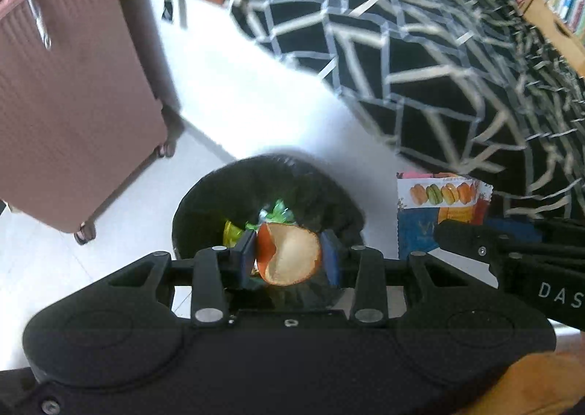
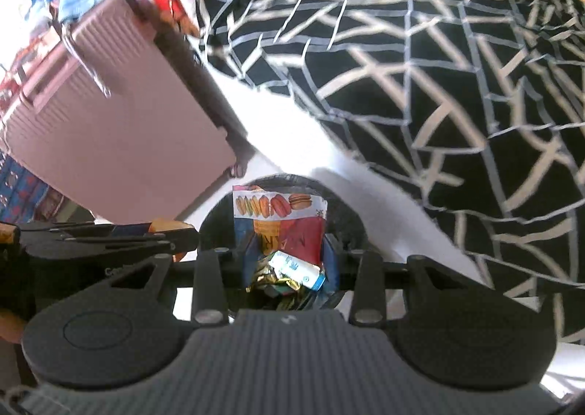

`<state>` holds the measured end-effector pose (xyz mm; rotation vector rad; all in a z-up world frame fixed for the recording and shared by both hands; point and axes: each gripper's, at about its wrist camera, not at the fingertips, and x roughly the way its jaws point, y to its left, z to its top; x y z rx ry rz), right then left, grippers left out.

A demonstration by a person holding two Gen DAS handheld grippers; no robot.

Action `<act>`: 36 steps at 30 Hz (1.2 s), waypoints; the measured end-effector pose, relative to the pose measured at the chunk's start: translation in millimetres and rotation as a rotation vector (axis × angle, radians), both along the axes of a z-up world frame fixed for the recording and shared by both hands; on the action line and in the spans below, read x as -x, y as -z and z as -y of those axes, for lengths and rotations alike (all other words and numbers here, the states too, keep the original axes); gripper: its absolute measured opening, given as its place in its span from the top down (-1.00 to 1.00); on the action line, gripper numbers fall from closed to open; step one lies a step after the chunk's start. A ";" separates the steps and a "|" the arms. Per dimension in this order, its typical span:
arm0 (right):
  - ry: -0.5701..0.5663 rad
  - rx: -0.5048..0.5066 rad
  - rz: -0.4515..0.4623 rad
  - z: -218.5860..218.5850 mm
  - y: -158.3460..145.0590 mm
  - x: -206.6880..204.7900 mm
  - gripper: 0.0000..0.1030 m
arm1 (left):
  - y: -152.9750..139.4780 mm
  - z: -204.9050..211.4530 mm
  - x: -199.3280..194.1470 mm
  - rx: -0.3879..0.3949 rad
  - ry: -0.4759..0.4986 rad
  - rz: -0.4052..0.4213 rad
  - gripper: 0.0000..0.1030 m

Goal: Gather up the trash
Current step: 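Open both tools to drop the bread crust and macaron packet into the bin, then move both empty tools back up to the items on the bed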

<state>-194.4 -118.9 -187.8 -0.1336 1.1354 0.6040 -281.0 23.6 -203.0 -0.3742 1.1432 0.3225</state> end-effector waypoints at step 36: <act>0.049 0.101 -0.051 -34.4 105.6 -28.6 -0.48 | 122.3 -48.6 -22.6 0.034 -0.049 -0.077 -0.52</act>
